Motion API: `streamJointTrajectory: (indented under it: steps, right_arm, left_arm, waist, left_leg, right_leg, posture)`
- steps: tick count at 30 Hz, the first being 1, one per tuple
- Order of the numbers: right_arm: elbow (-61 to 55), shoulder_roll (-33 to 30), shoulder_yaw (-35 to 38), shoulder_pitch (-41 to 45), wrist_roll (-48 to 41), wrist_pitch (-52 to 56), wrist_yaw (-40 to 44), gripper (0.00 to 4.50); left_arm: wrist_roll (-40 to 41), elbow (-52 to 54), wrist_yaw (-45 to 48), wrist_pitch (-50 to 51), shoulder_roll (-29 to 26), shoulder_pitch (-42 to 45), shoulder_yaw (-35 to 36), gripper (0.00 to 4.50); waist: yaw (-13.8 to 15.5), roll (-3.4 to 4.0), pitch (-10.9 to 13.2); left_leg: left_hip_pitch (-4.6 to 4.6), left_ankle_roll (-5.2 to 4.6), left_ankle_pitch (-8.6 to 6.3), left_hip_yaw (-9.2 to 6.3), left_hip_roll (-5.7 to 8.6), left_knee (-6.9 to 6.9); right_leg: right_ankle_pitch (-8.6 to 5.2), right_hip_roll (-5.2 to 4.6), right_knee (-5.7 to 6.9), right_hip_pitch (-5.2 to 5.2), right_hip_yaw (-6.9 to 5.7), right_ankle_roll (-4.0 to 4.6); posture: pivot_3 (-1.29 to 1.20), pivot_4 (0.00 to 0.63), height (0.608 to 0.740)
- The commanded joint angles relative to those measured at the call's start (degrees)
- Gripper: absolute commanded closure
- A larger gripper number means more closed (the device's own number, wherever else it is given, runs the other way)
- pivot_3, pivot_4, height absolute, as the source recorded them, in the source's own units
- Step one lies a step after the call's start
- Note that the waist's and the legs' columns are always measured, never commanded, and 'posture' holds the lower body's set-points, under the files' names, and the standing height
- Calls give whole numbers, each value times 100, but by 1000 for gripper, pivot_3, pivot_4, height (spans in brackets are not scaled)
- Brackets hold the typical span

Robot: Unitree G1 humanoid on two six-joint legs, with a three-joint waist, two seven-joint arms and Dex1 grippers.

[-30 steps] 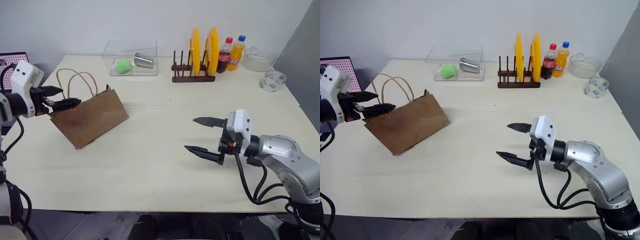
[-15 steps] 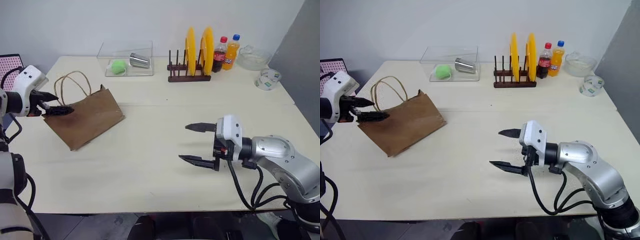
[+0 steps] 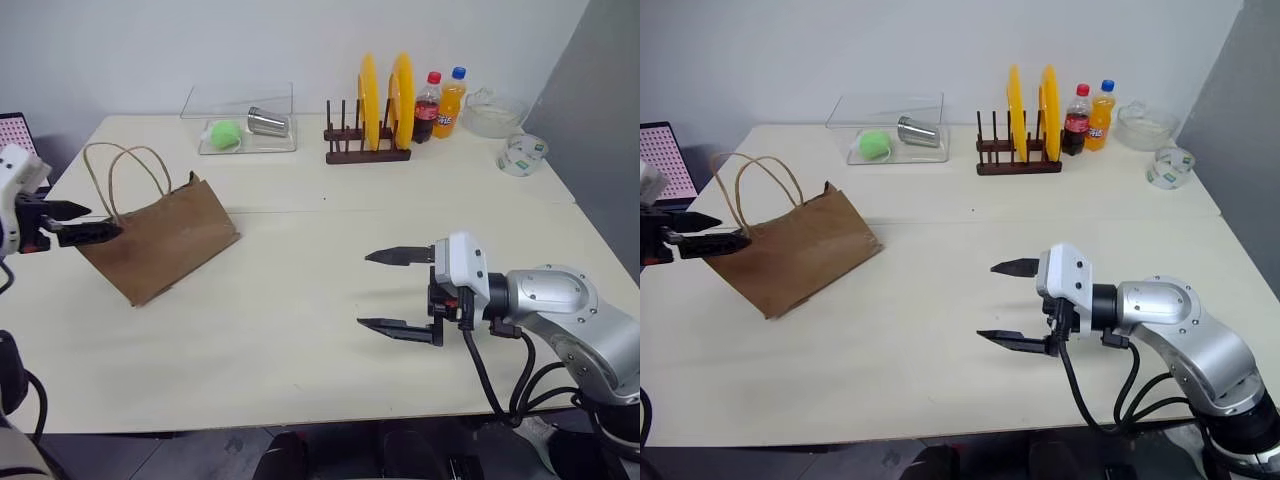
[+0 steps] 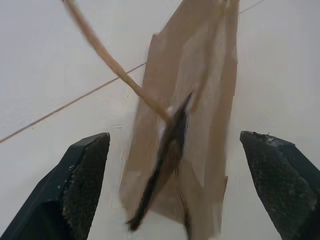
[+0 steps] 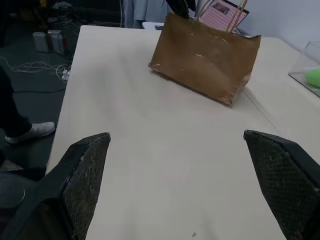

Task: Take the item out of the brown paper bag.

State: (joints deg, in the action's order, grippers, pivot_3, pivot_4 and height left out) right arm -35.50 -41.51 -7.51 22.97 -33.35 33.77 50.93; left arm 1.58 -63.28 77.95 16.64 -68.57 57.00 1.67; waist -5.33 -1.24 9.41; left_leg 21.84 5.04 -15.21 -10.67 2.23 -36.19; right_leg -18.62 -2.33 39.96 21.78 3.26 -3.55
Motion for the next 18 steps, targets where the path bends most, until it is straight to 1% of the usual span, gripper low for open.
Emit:
streamJointTrajectory:
  steps: [1, 9, 16, 18]
  right_arm:
    - [19, 39, 16, 228, -81, -38, 149, 0]
    - [47, 85, -137, 538, 0, 44, 233, 0]
    - [-115, 33, -83, 542, -37, 210, 161, 0]
    - [-157, 23, -64, 546, -50, 255, 134, 0]
  left_arm:
    - [-41, 76, -104, -120, -7, -48, 54, 139]
    - [-237, -292, -365, -224, 592, 438, -65, 139]
    - [-540, -607, -441, -417, 775, 647, -233, 139]
    - [-606, -660, -413, -445, 799, 659, -272, 501]
  waist:
    - [21, 1, 1]
    - [52, -5, -1]
    - [16, -5, -1]
    - [17, -5, -1]
  left_leg:
    - [0, 0, 0, 0, 1, 0]
    - [12, 0, 0, -9, 2, -12]
    - [11, 0, 0, -8, 0, -12]
    - [11, 0, 0, -9, 0, -12]
  right_leg:
    - [0, -1, 1, 0, 0, 0]
    - [0, -5, -1, 2, -15, 0]
    - [0, -5, 4, 10, -22, 1]
    - [0, -5, 4, 10, -24, 1]
  posture:
    - [0, 150, 740]
    - [0, 150, 740]
    - [0, 150, 740]
    - [0, 150, 740]
